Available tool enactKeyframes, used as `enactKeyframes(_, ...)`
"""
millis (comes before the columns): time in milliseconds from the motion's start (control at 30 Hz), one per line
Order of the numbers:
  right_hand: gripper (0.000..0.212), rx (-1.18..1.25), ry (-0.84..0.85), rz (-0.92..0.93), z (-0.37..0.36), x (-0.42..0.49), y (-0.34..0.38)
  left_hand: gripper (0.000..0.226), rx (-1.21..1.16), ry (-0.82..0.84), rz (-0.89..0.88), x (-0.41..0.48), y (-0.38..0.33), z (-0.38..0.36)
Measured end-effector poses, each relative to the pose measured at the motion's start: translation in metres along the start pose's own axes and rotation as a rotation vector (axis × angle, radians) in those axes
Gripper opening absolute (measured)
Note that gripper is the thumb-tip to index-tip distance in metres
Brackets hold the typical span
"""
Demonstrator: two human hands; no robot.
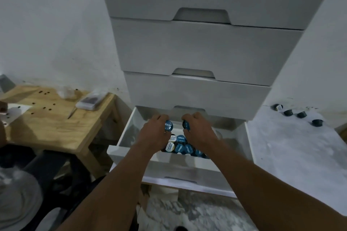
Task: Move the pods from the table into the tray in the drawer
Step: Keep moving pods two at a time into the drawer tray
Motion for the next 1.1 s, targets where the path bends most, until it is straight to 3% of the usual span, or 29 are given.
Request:
enactKeyframes(500,0.049,-0.007,0.097,-0.181,-0.068,0.038,-0.023,0.041,0.005,0.195,-0.001,0.049,0.062,-0.05)
enactKeyframes(1100,0.042,-0.023,0.082,-0.254,-0.095,0.044,-0.012,0.046,-0.012,0.231,-0.108,0.063,0.077,-0.085)
Point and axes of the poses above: each hand's wrist, its own x-axis towards the middle knuckle, its own z-axis out of the back of the hand, y = z × x, the point moved 4 cm from there along x, towards the middle knuckle, and after that the axes turned 13 degrees about -y, right-handed, at the moved point
